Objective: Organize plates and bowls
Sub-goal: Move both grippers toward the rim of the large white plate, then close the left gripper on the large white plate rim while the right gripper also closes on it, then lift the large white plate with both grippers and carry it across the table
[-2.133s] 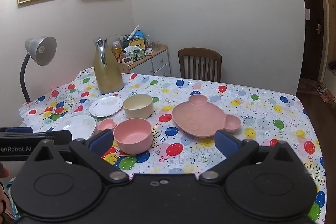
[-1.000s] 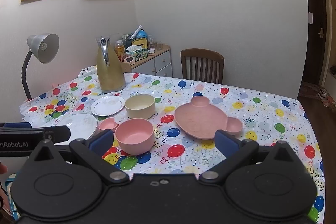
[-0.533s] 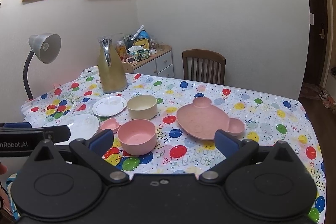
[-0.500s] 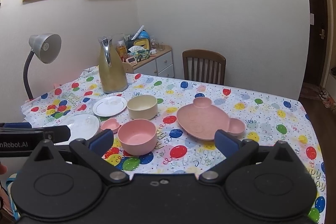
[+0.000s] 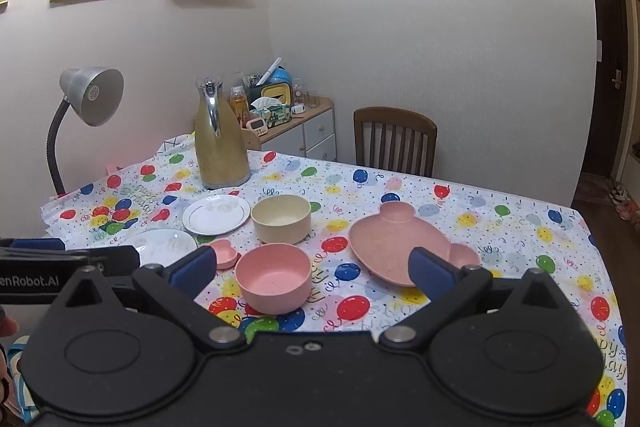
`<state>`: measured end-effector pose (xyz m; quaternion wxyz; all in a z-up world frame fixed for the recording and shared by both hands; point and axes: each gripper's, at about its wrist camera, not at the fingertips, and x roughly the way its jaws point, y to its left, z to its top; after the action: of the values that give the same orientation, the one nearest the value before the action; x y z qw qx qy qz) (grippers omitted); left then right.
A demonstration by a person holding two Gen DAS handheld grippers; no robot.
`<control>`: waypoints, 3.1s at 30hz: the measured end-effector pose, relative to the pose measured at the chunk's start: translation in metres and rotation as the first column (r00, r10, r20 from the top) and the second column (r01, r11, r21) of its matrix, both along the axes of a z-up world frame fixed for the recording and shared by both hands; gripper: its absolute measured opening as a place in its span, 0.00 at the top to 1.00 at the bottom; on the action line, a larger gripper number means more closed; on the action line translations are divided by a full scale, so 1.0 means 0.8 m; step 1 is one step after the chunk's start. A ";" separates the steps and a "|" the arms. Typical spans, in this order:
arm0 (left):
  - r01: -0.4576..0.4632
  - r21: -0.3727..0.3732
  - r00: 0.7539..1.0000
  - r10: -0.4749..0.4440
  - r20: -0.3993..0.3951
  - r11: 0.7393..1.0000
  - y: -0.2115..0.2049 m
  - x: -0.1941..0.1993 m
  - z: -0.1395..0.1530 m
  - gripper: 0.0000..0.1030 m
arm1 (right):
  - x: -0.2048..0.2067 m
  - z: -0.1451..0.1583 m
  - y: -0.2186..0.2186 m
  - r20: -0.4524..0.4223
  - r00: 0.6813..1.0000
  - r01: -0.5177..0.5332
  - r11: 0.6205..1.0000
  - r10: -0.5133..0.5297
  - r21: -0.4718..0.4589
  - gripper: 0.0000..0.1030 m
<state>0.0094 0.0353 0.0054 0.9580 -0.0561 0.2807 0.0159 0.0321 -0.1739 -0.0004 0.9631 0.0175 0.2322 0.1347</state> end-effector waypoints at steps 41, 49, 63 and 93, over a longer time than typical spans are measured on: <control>0.025 -0.103 0.937 -0.059 -0.345 0.994 0.358 0.249 -0.176 0.46 | 0.249 -0.170 0.316 -0.551 0.833 -0.057 0.998 0.042 -0.010 0.64; 0.033 -0.156 0.921 -0.090 -0.380 0.987 0.373 0.259 -0.188 0.70 | 0.267 -0.184 0.313 -0.594 0.802 -0.040 0.998 0.061 0.048 0.82; 0.020 -0.180 0.904 -0.095 -0.417 0.983 0.385 0.269 -0.190 0.86 | 0.271 -0.191 0.303 -0.626 0.777 -0.012 0.997 0.059 0.079 0.93; 0.018 -0.132 0.917 -0.069 -0.392 0.991 0.338 0.199 -0.163 0.57 | 0.205 -0.189 0.258 -0.628 0.765 -0.106 0.990 0.143 0.096 0.86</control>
<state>0.1688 0.3055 -0.1248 0.8761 -0.1055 0.4702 -0.0123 0.1964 0.0327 -0.1517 0.8170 0.0728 0.5392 0.1911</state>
